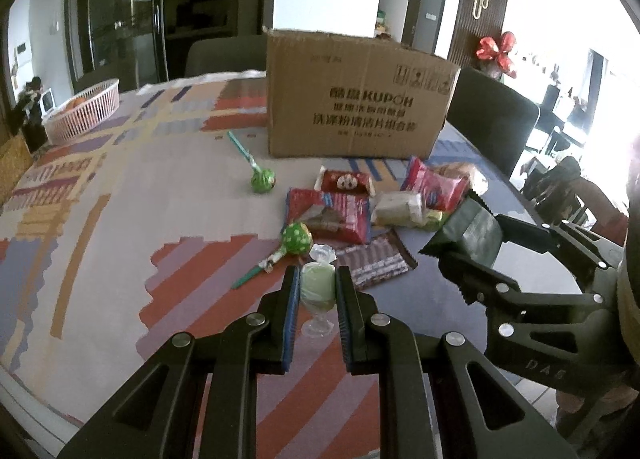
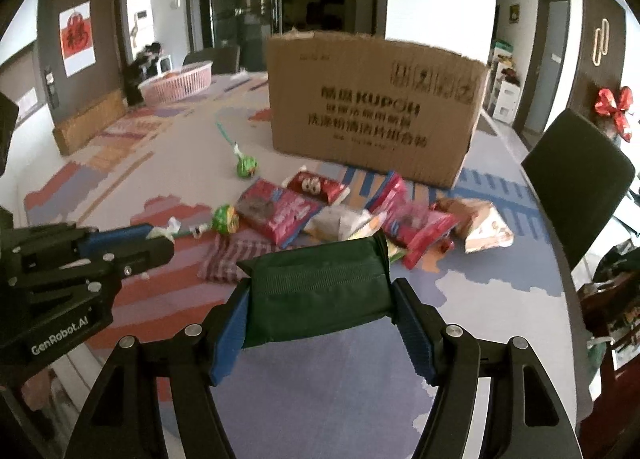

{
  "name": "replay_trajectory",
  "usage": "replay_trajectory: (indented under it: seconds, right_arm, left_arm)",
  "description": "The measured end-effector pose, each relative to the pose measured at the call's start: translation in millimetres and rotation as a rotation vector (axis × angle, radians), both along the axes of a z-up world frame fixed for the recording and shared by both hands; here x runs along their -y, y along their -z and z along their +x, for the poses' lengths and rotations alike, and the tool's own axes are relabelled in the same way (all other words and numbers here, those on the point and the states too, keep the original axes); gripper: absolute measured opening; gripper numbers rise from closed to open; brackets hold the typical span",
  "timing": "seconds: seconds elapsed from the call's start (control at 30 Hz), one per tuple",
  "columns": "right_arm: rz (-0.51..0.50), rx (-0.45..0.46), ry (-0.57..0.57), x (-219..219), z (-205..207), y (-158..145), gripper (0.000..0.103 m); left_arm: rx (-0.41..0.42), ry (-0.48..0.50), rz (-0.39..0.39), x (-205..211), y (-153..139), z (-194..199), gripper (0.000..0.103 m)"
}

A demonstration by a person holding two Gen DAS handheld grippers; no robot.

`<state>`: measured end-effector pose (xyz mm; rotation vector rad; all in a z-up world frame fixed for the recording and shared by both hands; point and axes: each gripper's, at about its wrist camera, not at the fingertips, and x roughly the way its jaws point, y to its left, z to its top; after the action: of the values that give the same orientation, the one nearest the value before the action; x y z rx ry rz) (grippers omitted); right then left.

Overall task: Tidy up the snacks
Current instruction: 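Carry both items over the cardboard box and open both tools to drop them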

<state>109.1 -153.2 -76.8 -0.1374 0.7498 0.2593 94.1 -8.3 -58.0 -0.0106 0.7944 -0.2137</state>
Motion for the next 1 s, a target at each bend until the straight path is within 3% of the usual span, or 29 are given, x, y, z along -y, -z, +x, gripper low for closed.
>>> replay_trajectory:
  seconds: [0.63, 1.0]
  right_arm:
    - [0.072, 0.189, 0.070, 18, 23, -65, 0.069]
    - [0.076, 0.270, 0.100, 31, 74, -116, 0.069]
  left_arm:
    - [0.257, 0.051, 0.046, 19, -83, 44, 0.019]
    - [0.268, 0.105, 0.052, 29, -125, 102, 0.019]
